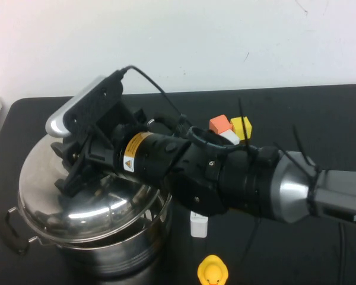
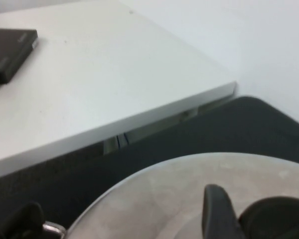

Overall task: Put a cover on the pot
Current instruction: Place the pot lid on the pot

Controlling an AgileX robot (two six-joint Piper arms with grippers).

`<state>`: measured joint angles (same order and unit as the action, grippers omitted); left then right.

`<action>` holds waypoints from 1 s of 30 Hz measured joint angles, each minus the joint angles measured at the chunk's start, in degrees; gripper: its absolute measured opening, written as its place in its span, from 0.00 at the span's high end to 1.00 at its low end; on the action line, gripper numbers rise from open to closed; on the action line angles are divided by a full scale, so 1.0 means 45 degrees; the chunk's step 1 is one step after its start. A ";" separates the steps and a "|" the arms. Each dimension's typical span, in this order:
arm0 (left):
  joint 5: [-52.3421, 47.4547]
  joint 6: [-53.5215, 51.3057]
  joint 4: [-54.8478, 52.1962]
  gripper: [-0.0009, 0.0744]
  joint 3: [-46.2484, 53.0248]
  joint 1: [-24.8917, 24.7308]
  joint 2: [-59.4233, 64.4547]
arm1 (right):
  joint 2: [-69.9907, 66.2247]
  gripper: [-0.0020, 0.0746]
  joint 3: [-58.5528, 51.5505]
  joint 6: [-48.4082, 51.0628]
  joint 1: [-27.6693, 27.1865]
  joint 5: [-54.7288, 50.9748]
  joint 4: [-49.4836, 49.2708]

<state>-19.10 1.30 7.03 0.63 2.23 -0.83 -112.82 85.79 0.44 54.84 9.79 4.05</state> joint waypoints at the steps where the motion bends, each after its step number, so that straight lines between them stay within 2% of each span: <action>1: 0.0000 0.0000 0.0000 0.99 0.0000 0.0000 0.0000 | -0.0062 0.54 0.0000 0.0021 0.0000 0.0000 -0.0033; 30: 0.0000 0.0000 0.0000 0.99 0.0000 0.0000 0.0000 | -0.0254 0.54 0.0028 0.0045 -0.0186 -0.0535 -0.0648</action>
<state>-19.10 1.30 7.03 0.63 2.23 -0.83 -113.97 85.91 0.64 54.01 7.39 1.13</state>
